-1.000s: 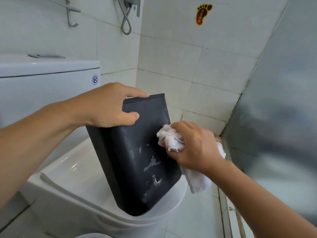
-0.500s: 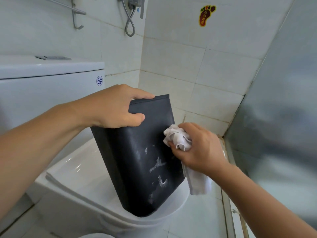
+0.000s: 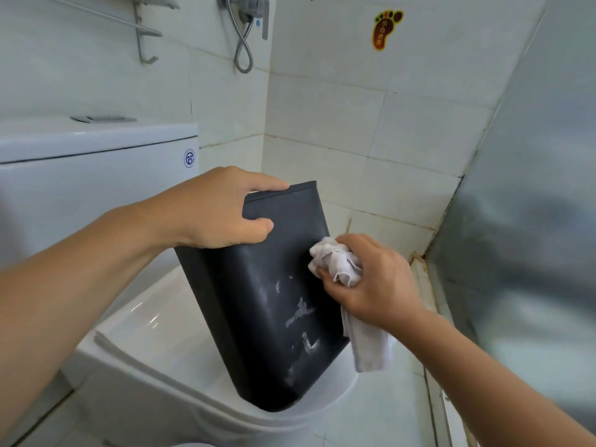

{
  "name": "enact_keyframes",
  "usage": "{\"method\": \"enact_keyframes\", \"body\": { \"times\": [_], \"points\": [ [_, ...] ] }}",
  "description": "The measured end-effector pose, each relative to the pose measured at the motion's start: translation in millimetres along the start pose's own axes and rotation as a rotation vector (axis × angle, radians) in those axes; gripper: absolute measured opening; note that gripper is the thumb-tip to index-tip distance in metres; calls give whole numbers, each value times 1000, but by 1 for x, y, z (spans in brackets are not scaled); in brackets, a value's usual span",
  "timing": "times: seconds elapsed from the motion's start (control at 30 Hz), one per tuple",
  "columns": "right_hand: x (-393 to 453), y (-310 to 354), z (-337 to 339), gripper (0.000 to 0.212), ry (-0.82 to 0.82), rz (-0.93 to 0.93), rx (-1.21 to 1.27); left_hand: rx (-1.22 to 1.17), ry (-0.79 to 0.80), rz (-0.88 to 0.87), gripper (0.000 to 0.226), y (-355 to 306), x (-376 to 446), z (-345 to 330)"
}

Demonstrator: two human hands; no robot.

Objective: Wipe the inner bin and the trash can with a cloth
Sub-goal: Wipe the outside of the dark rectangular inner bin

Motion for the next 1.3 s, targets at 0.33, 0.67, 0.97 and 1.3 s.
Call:
{"method": "enact_keyframes", "body": {
  "times": [0.33,0.67,0.97,1.3],
  "points": [
    [36,-14,8,36,-59,-49,82,0,-10,2,59,3,-1,1],
    [44,-5,16,38,-110,-4,50,-34,8,4,62,2,0,-2],
    [-6,-7,-18,25,66,-26,254,-65,-8,32,60,13,-1,1],
    [63,-21,13,45,-53,-187,336,-100,9,-5,61,1,-2,-4]
  ]
}}
Point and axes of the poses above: each hand's wrist, its own x-axis towards the middle knuckle, its own z-axis out of the back of the hand, y = z × x, the point moved 9 cm from there along x, towards the middle knuckle, and after that the axes turned 13 degrees about y, right-handed, at the moved point
